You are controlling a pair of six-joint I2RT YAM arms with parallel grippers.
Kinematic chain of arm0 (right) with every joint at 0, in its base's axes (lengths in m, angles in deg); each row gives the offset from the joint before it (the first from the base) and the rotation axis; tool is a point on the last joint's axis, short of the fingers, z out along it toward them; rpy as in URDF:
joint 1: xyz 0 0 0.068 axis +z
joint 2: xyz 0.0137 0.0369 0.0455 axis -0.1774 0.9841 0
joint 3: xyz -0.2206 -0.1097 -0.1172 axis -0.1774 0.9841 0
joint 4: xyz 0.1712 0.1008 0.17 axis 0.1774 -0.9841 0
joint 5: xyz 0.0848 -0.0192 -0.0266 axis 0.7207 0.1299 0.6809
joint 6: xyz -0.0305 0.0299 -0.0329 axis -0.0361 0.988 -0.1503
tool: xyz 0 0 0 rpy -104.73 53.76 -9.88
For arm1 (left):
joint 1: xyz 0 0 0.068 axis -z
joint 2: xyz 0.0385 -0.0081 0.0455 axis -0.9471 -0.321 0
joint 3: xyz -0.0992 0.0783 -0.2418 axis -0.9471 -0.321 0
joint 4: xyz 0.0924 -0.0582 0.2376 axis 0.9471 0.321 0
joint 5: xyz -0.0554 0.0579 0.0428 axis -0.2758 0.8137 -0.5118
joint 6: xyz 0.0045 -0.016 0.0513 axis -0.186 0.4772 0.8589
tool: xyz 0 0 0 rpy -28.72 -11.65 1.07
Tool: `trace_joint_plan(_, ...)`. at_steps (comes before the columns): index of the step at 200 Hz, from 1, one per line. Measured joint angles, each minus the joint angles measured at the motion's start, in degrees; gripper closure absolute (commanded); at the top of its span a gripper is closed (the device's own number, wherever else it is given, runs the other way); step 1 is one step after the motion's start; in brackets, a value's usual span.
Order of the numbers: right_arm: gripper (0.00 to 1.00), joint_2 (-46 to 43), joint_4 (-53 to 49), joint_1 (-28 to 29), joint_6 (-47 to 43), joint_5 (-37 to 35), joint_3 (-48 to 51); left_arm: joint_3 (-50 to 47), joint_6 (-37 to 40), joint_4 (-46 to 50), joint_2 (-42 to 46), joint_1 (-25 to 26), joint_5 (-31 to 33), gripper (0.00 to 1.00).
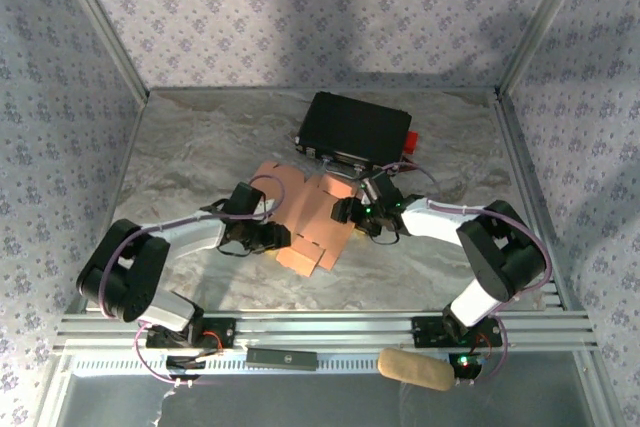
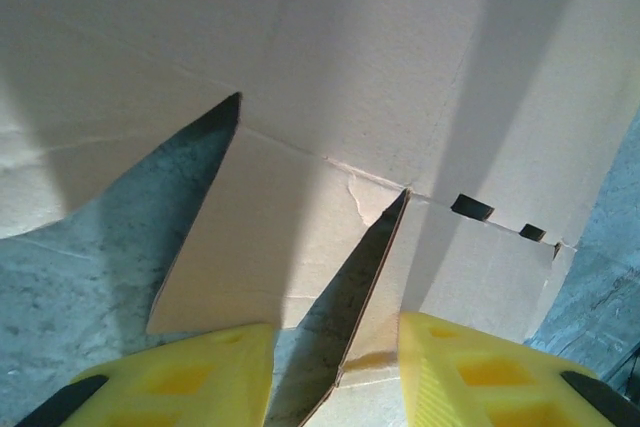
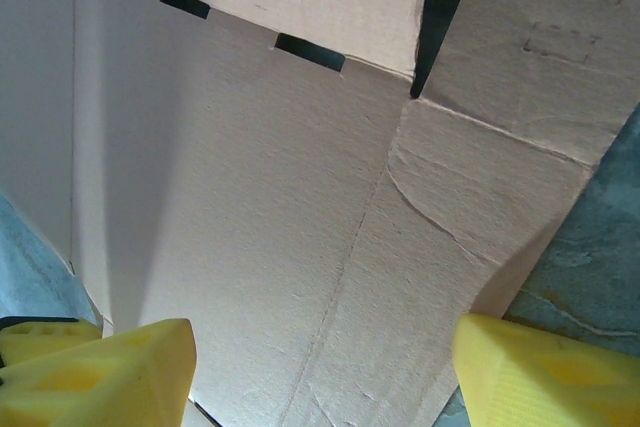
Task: Fold the paper box
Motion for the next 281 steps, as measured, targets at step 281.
trace_joint_plan(281, 0.21, -17.4, -6.5, -7.4, -1.5, 4.5, 3.4, 3.1, -13.4, -5.5, 8.3, 3.5, -1.3, 1.0)
